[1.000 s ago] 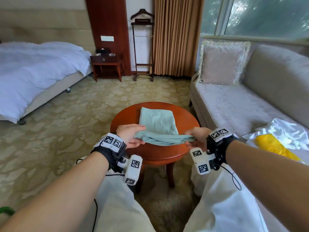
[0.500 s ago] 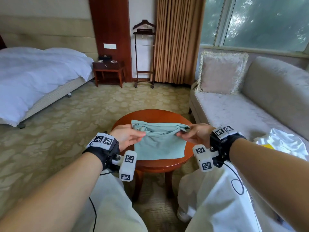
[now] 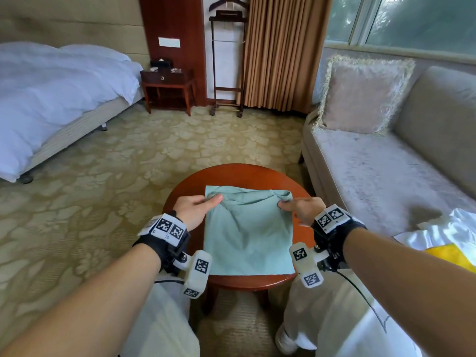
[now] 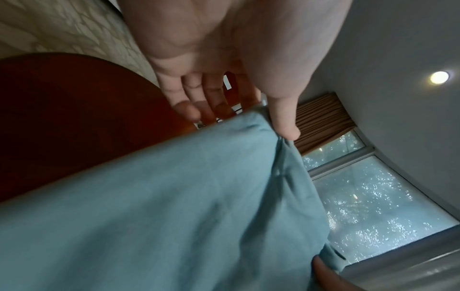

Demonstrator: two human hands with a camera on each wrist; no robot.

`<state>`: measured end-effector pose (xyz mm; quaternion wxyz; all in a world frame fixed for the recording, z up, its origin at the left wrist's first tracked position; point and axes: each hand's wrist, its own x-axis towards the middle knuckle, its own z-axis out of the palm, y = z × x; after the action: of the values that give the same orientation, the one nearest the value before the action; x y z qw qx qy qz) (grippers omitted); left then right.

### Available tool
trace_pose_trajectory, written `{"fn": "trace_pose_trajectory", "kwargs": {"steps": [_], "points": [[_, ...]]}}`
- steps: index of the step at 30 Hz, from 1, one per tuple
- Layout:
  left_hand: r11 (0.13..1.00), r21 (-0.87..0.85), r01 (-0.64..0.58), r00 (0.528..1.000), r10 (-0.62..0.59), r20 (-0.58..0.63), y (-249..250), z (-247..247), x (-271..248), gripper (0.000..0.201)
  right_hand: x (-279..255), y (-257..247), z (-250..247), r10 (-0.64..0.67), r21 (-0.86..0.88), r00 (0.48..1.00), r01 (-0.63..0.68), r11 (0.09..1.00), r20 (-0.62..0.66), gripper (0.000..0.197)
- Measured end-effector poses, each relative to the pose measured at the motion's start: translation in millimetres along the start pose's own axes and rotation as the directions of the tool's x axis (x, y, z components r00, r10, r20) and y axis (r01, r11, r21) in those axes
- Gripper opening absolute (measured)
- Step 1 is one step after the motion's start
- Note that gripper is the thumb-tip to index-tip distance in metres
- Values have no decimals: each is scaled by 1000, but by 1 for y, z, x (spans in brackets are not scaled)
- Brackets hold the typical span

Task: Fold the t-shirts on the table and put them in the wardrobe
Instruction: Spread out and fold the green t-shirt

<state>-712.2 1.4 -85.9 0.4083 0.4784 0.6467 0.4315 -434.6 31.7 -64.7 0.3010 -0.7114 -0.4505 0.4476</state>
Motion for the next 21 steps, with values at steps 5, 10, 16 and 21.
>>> {"fn": "trace_pose_trajectory", "kwargs": {"steps": [5,10,16,21], "points": [[999,38,7,1000,-7,7,-7,8,49,81,36,-15,16,-67,-66,998,68,995,23,35],[991,130,11,976,-38,213,-9,15,78,27,72,-17,35,-105,-240,990,125,963,96,29],[975,222,13,887,-114,447,-38,20,105,51,106,0,59,49,-370,985,16,929,164,45],[968,246,-54,935,-38,353,-40,23,122,22,118,-4,56,42,-521,987,47,852,157,39]]}}
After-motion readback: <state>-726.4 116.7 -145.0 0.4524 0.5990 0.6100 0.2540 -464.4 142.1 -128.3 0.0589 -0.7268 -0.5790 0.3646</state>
